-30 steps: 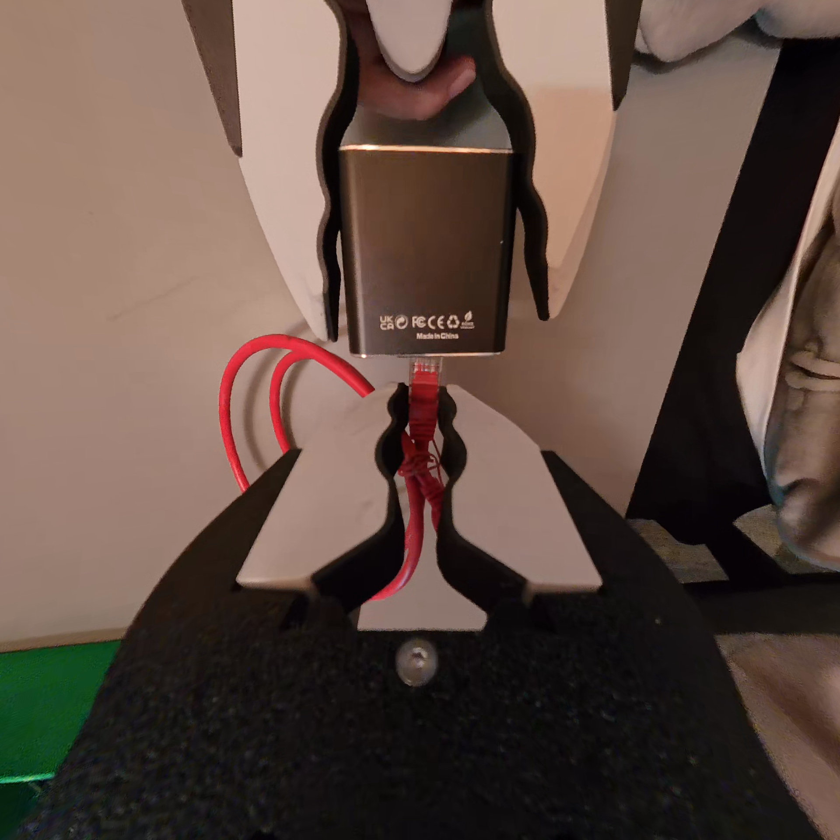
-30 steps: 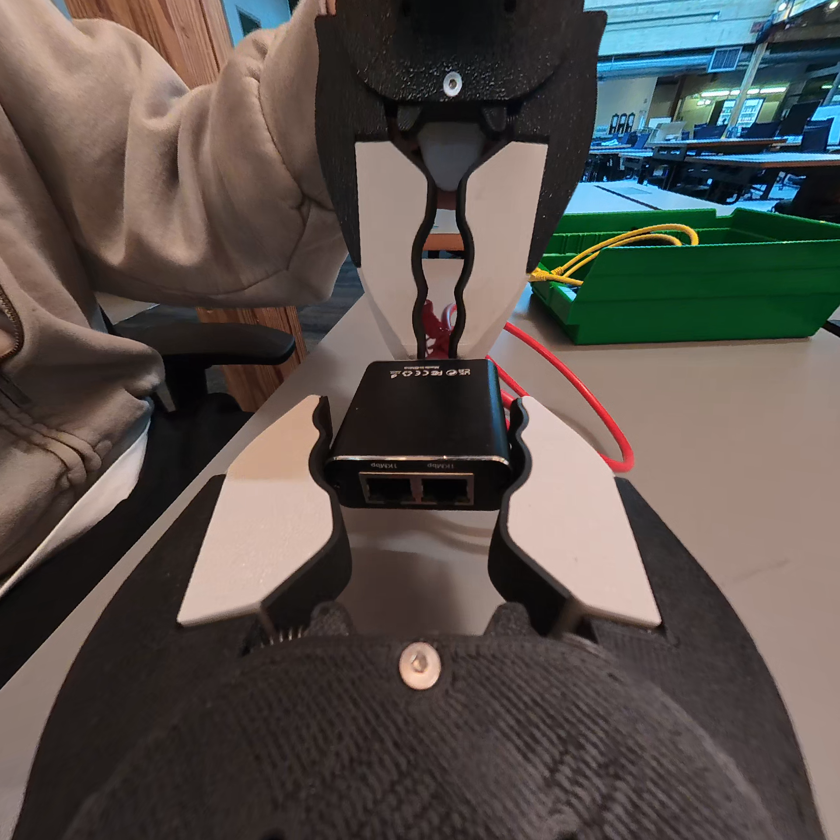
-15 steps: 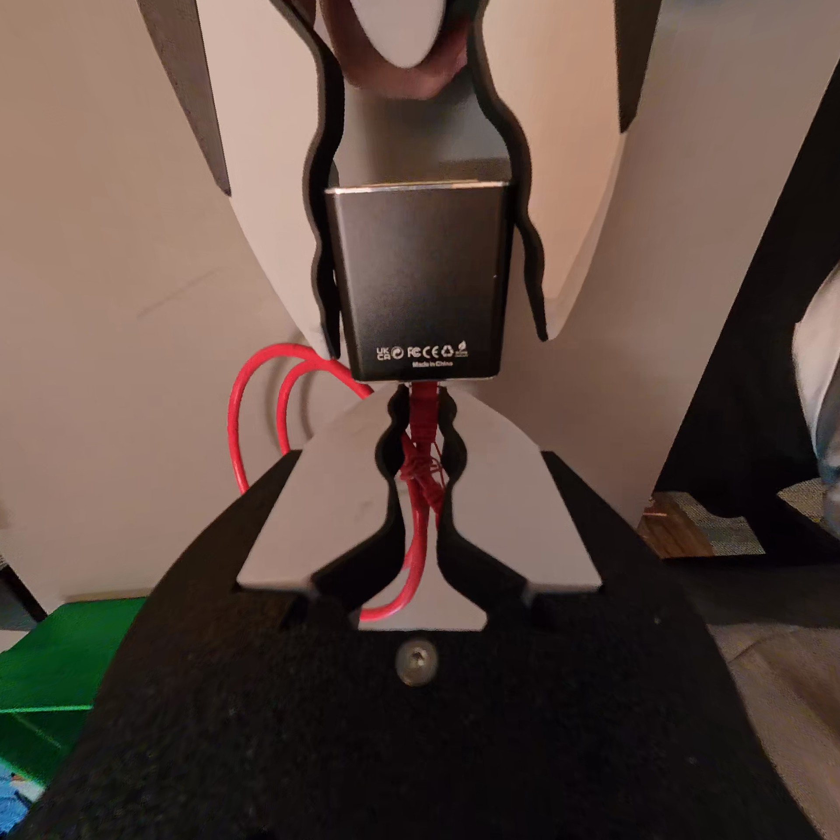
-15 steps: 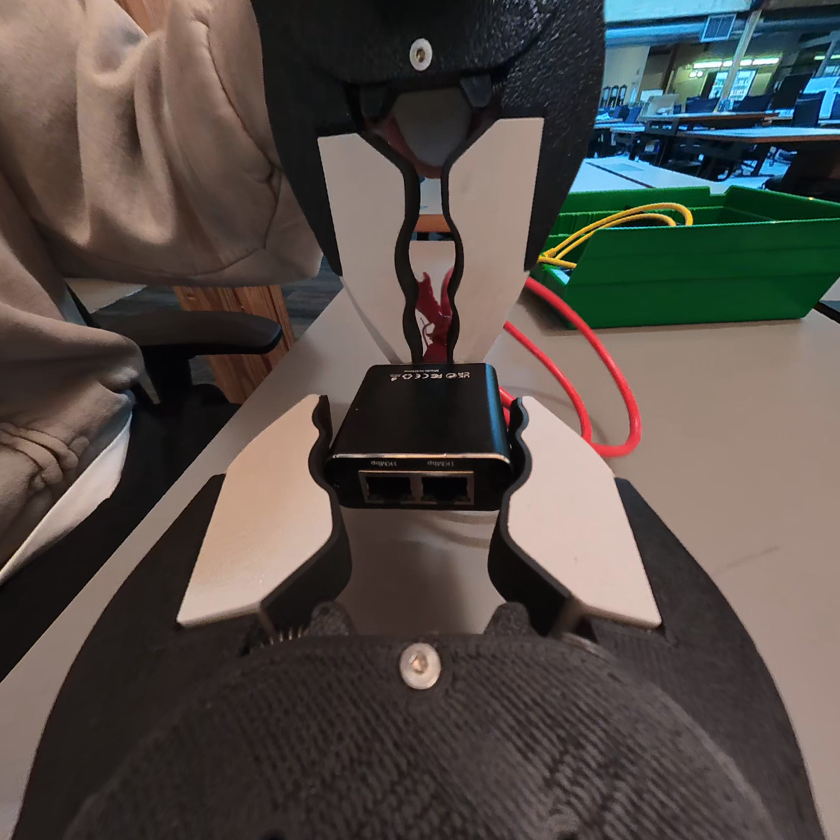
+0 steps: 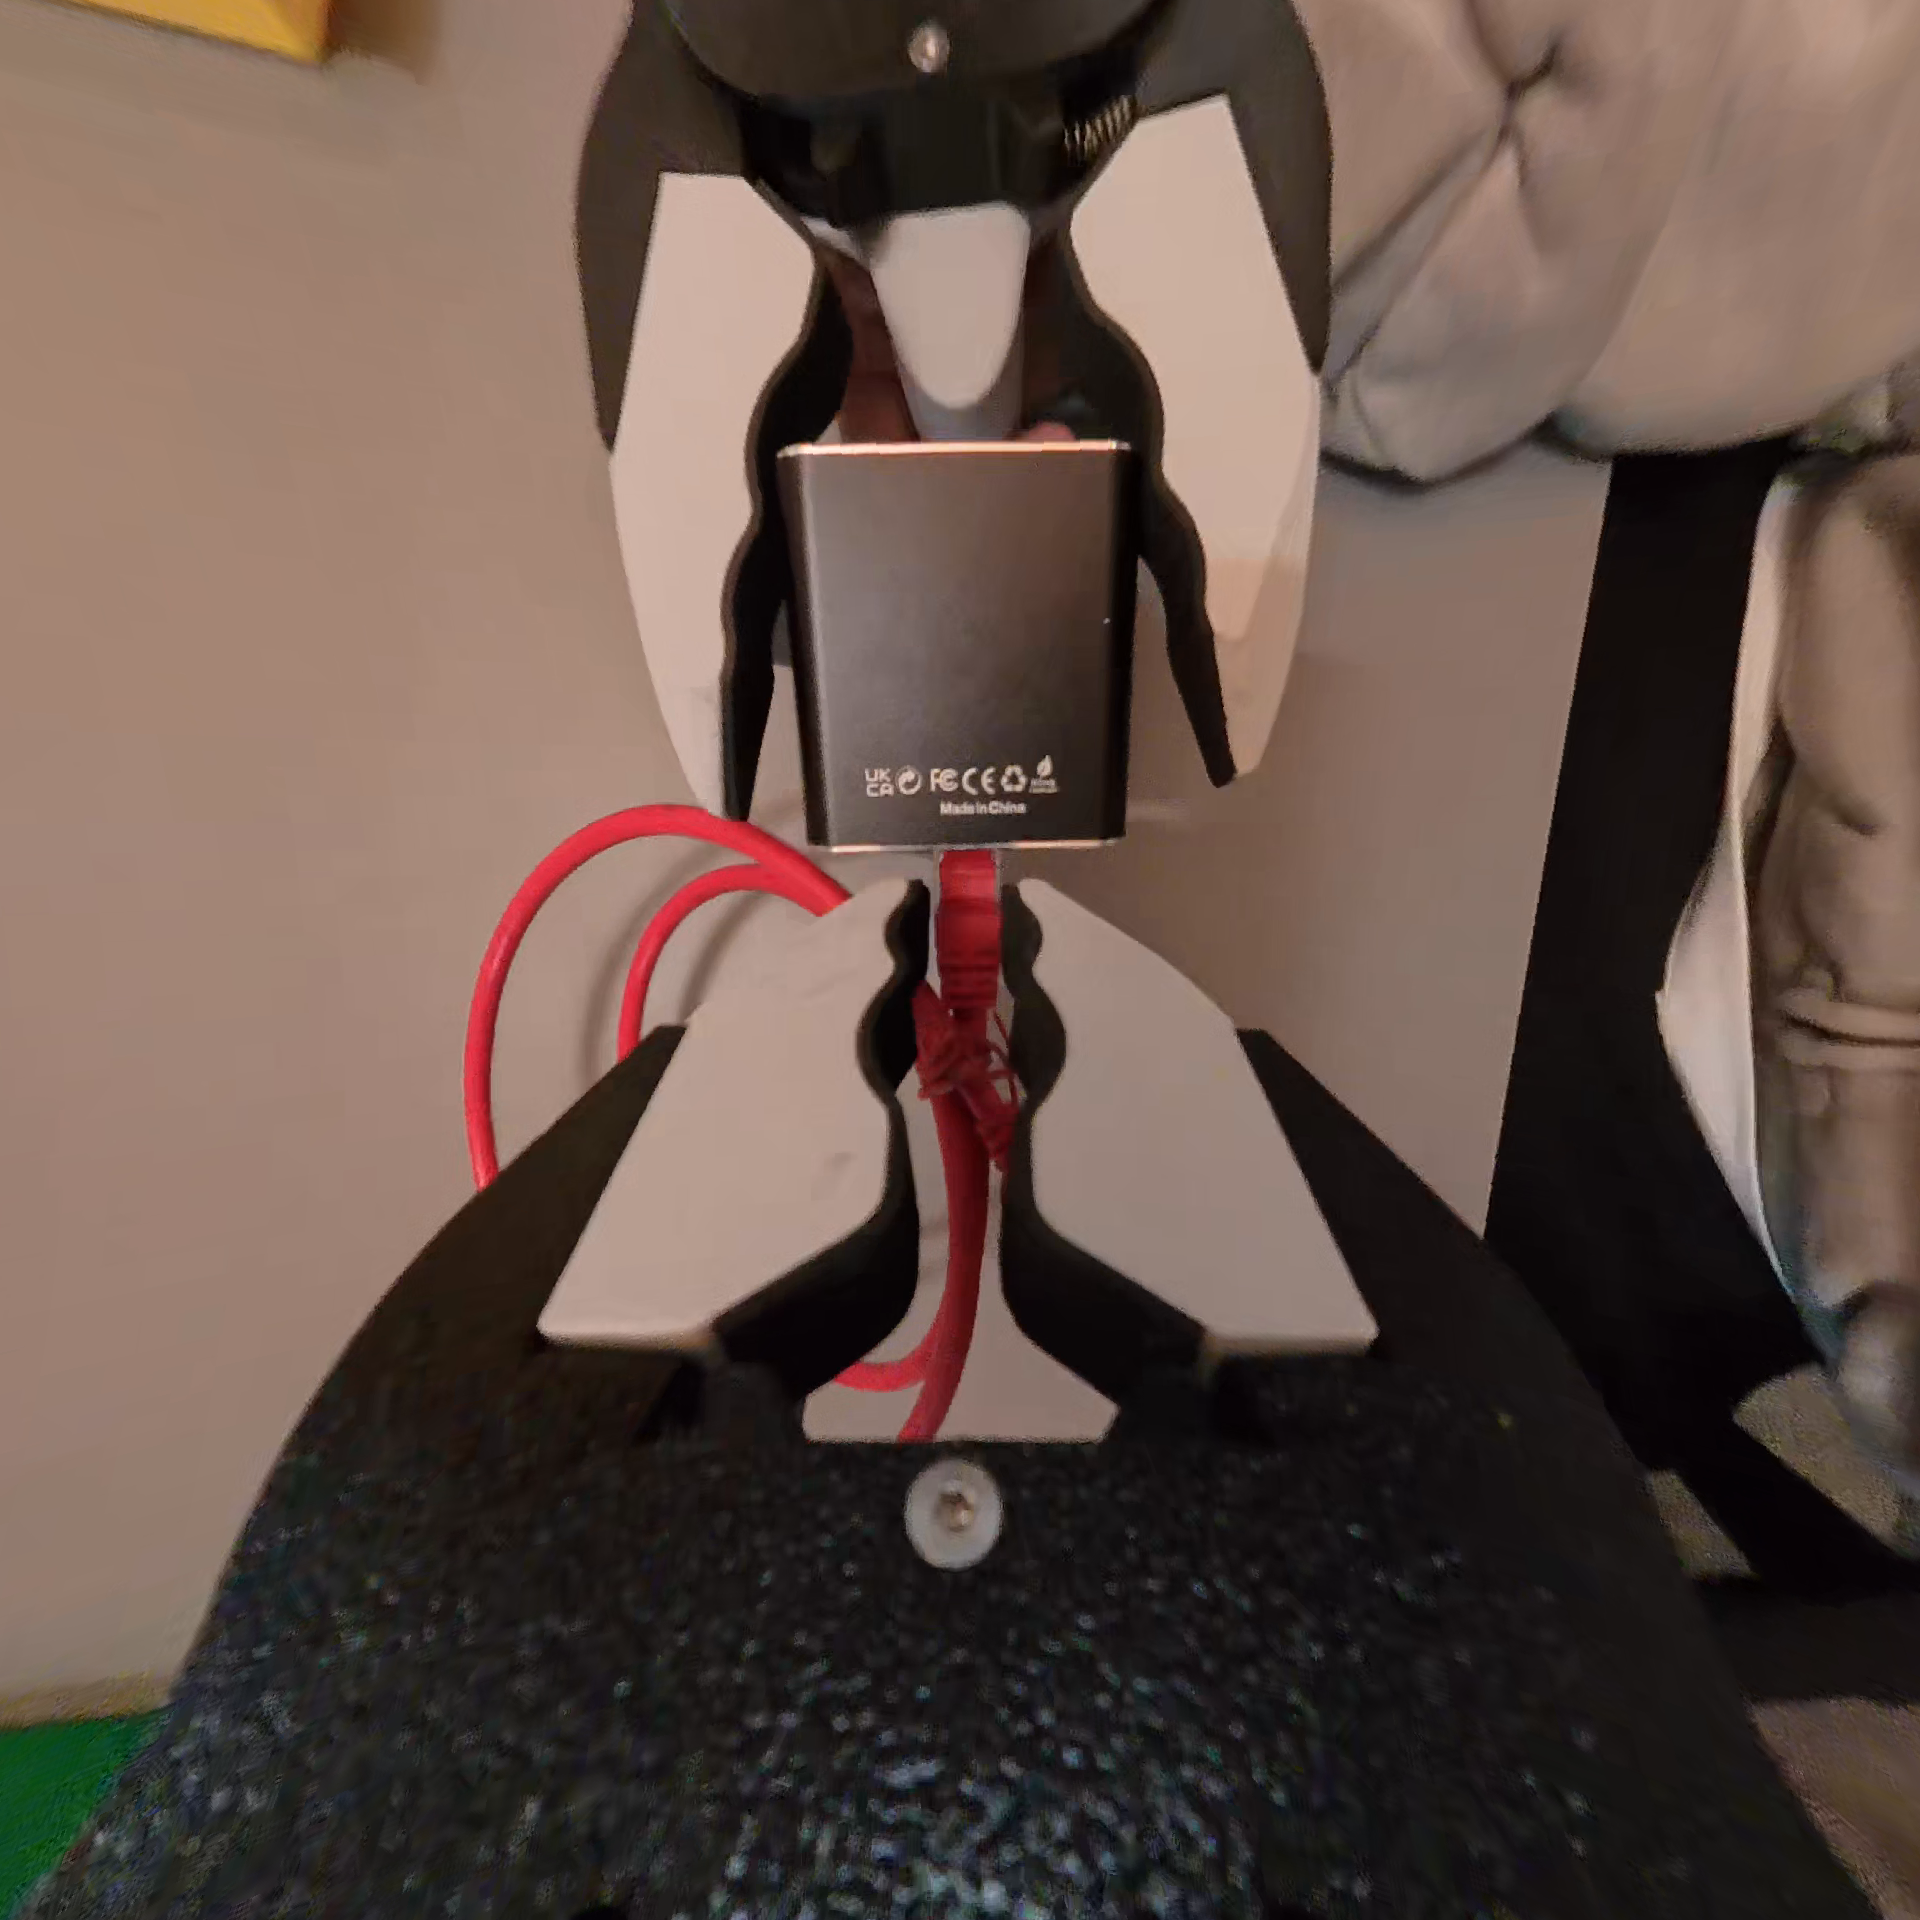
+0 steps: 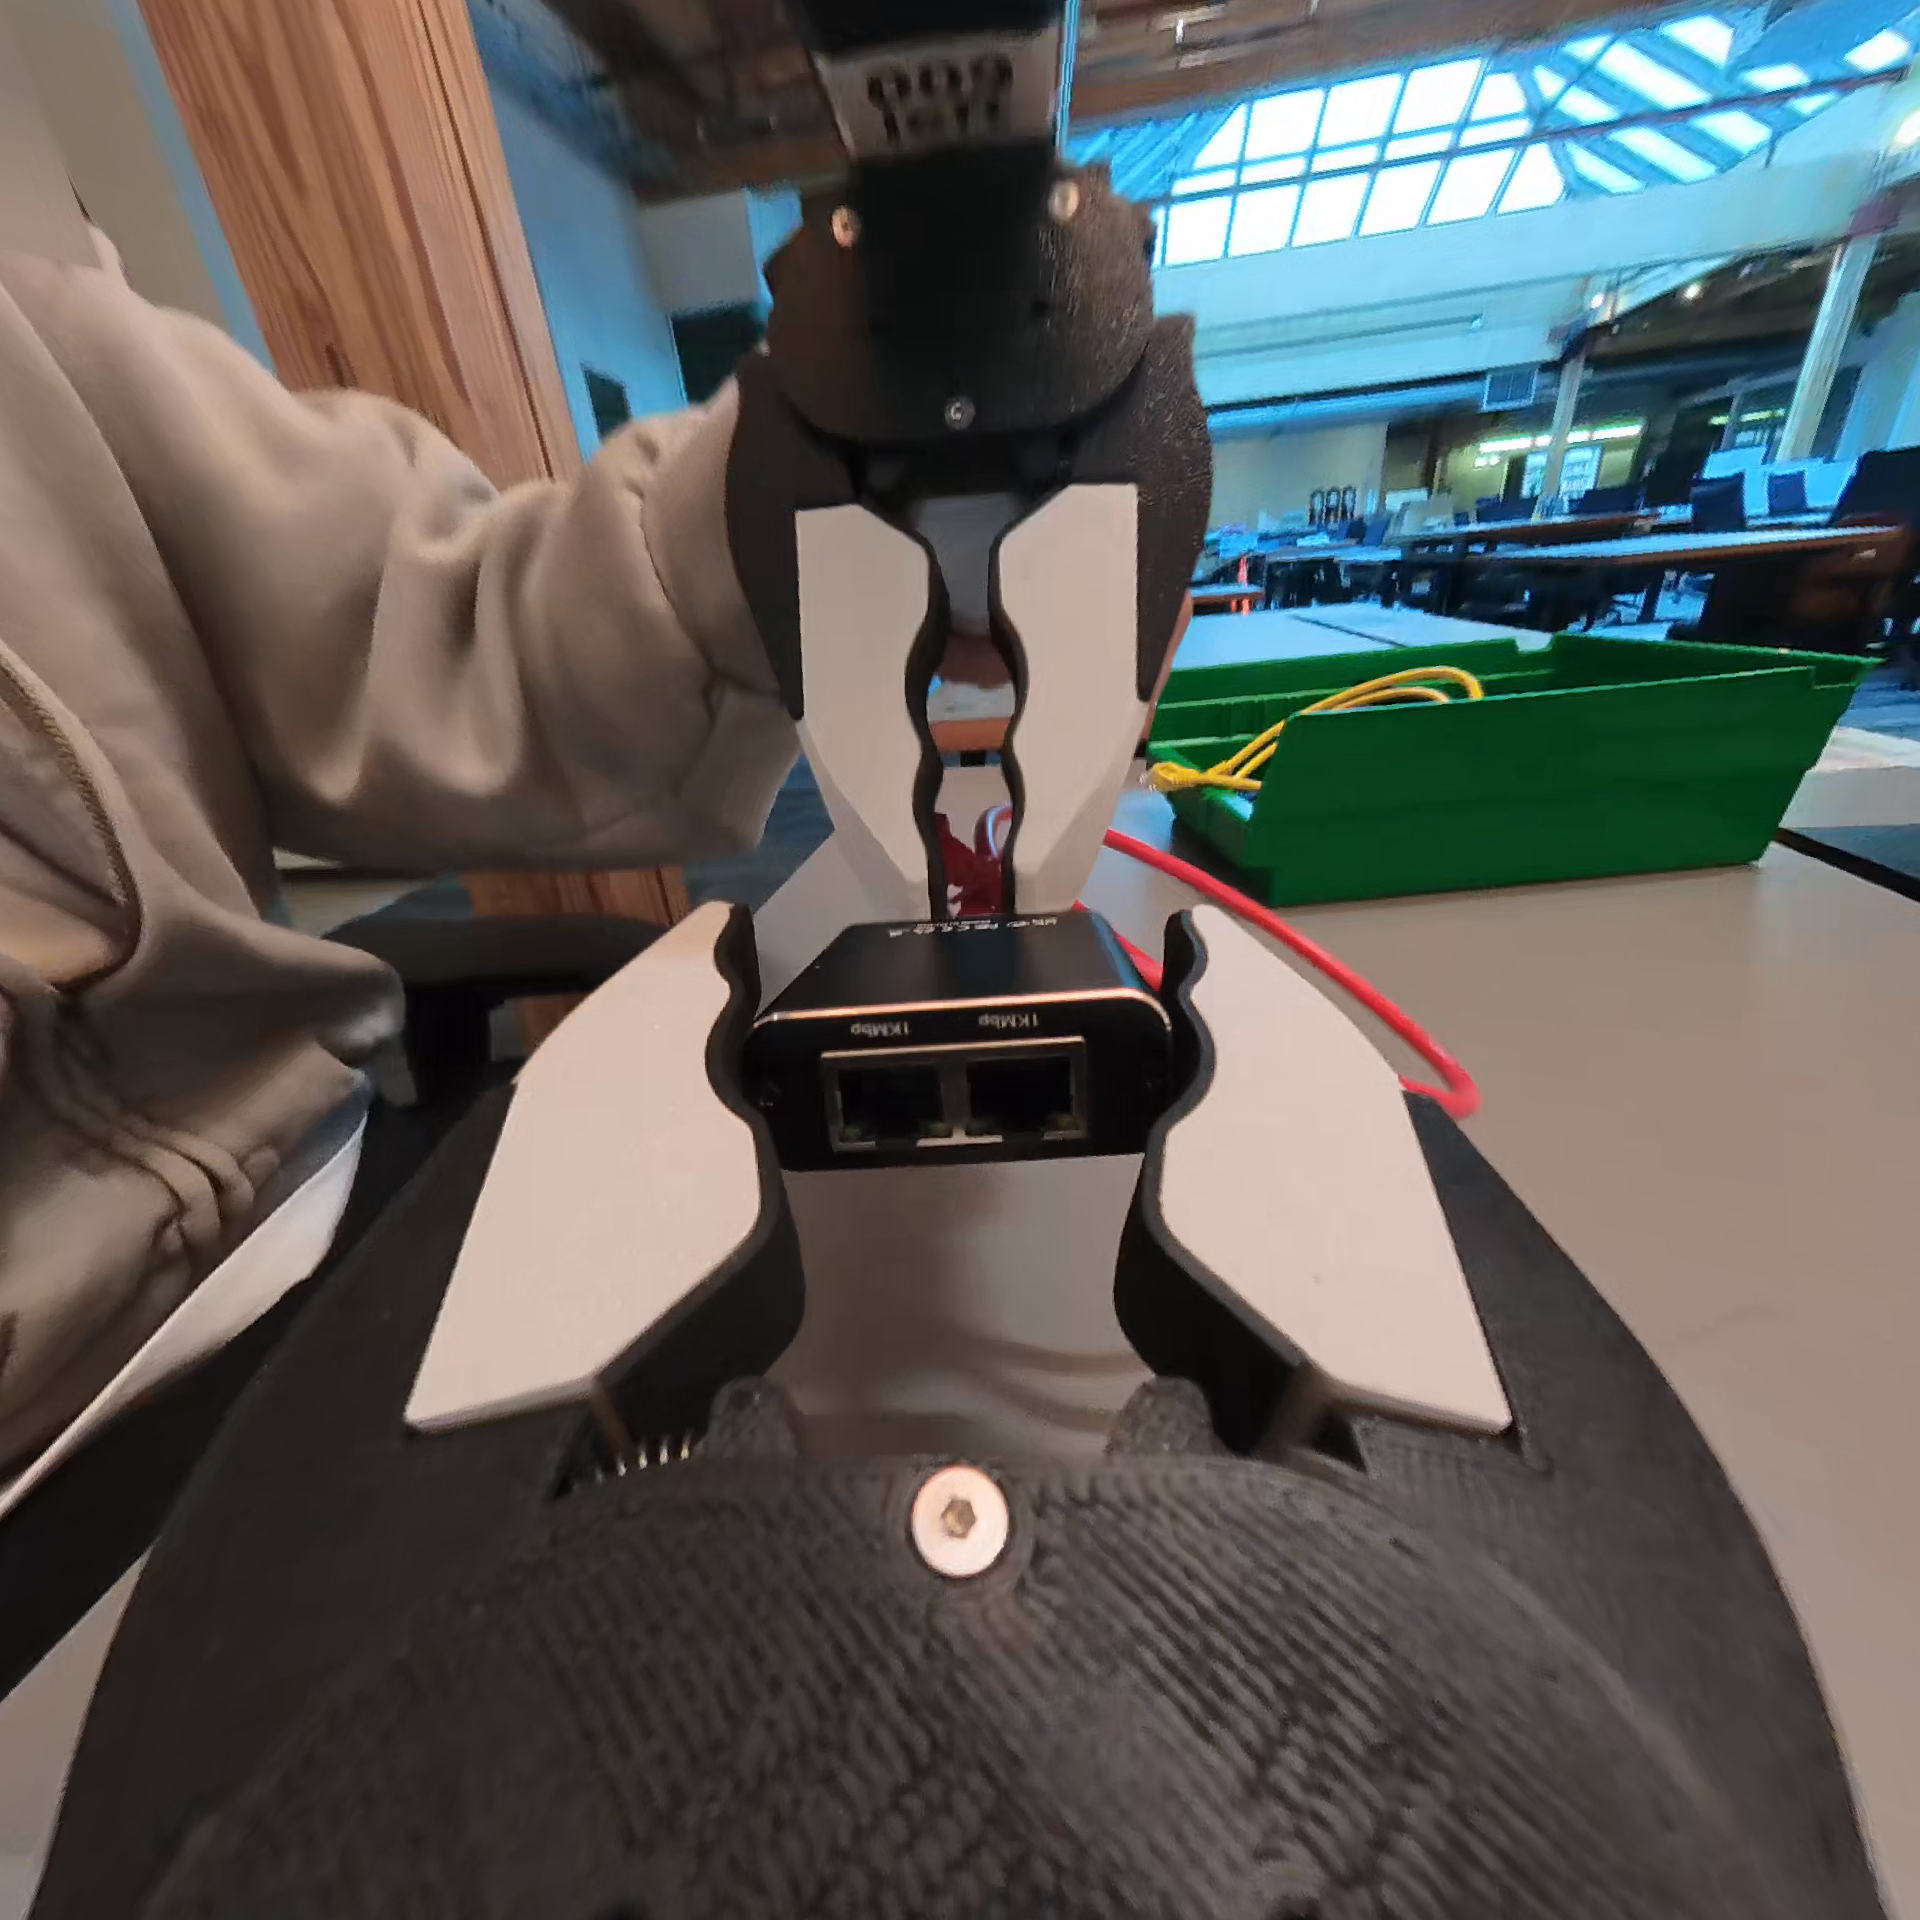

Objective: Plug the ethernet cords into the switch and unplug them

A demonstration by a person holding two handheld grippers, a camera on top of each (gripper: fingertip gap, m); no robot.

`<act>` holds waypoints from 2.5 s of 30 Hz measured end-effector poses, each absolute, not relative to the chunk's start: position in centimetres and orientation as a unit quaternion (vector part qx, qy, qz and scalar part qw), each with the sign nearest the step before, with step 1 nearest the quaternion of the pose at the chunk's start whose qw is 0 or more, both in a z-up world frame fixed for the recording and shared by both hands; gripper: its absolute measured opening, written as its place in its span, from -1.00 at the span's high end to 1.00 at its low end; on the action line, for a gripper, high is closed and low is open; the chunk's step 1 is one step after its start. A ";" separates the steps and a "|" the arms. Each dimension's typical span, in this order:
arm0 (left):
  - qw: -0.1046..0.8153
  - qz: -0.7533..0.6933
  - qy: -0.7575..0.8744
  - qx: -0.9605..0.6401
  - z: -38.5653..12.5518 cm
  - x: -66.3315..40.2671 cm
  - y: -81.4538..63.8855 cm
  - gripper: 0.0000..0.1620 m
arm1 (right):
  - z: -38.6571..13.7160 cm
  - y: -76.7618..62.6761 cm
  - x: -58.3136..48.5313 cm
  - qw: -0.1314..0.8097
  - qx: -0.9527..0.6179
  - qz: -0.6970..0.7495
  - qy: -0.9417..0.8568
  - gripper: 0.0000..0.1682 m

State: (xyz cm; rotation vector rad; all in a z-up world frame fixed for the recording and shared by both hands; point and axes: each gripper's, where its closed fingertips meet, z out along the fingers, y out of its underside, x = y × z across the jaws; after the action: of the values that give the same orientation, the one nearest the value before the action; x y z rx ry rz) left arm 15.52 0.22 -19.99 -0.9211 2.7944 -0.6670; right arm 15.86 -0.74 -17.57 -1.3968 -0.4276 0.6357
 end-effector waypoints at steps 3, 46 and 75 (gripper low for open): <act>0.109 -0.257 0.907 -0.314 -19.0 15.8 0.9 0.80 | -17.1 -1.0 16.3 0.710 -0.613 0.294 -0.182 0.09; 0.073 -0.176 0.926 -0.324 -22.2 14.3 3.9 0.79 | -20.7 1.6 14.8 0.635 -0.721 0.175 -0.212 0.08; 0.088 -0.451 0.828 -0.321 -19.8 14.6 2.4 0.73 | -18.7 0.7 15.1 0.683 -0.668 0.224 -0.191 0.08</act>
State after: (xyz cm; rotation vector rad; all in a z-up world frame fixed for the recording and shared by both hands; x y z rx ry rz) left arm 14.58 2.45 -19.83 -0.9541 2.4657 -1.3421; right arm 15.10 0.74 -18.70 -1.4986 -0.4290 0.5016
